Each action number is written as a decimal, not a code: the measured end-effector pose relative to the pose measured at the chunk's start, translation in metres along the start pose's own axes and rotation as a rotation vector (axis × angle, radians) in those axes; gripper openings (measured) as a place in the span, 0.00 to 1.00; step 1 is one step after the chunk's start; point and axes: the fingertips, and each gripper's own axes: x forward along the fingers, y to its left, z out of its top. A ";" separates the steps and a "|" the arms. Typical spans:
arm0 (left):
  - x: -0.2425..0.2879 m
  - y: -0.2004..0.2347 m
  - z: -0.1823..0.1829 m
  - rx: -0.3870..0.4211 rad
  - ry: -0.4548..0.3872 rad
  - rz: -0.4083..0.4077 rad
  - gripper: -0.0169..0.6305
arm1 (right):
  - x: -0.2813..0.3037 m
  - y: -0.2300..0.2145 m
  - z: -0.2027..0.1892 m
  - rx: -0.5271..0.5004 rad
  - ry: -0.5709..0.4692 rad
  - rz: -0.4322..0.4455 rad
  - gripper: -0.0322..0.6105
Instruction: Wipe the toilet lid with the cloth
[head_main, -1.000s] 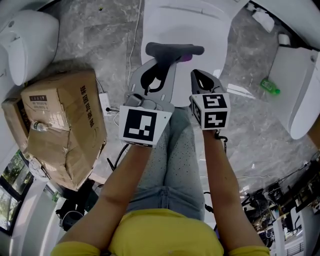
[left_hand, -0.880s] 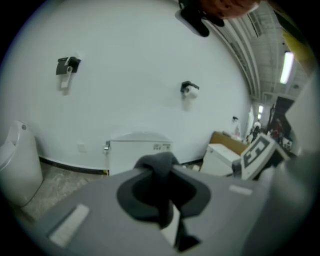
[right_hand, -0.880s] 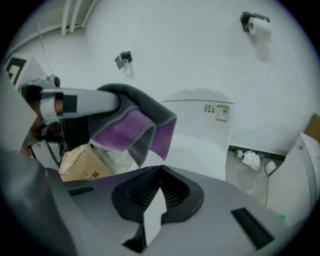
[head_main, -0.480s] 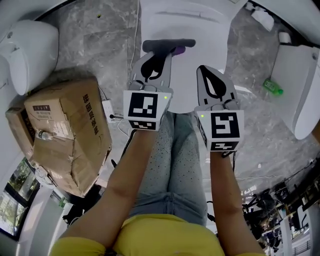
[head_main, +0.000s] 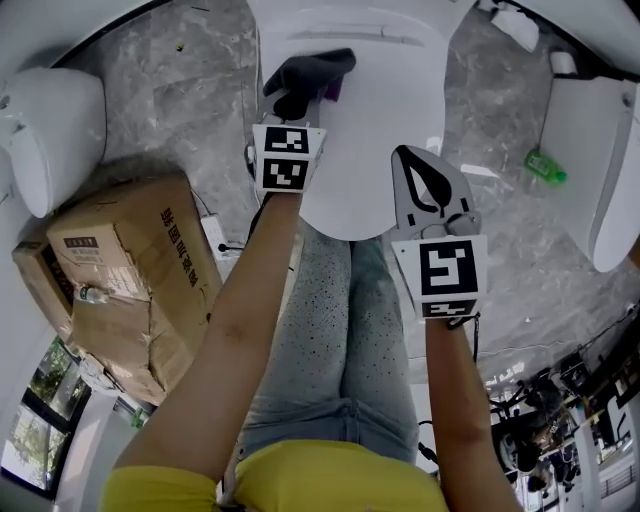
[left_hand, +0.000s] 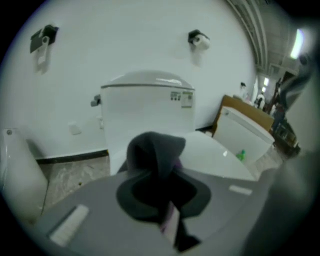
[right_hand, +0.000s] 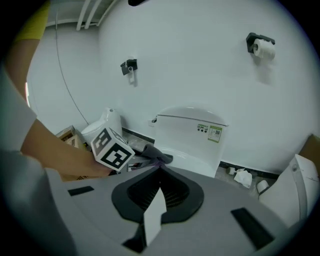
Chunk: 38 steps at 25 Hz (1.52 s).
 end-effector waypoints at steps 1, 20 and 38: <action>0.010 -0.001 -0.002 0.010 0.017 -0.003 0.06 | 0.001 -0.003 -0.003 0.008 0.005 -0.002 0.07; 0.007 -0.165 -0.038 0.139 0.057 -0.349 0.06 | -0.003 -0.043 -0.055 0.070 0.100 -0.087 0.07; -0.018 -0.156 -0.074 0.010 0.065 -0.208 0.06 | -0.019 -0.030 -0.118 0.108 0.165 -0.091 0.07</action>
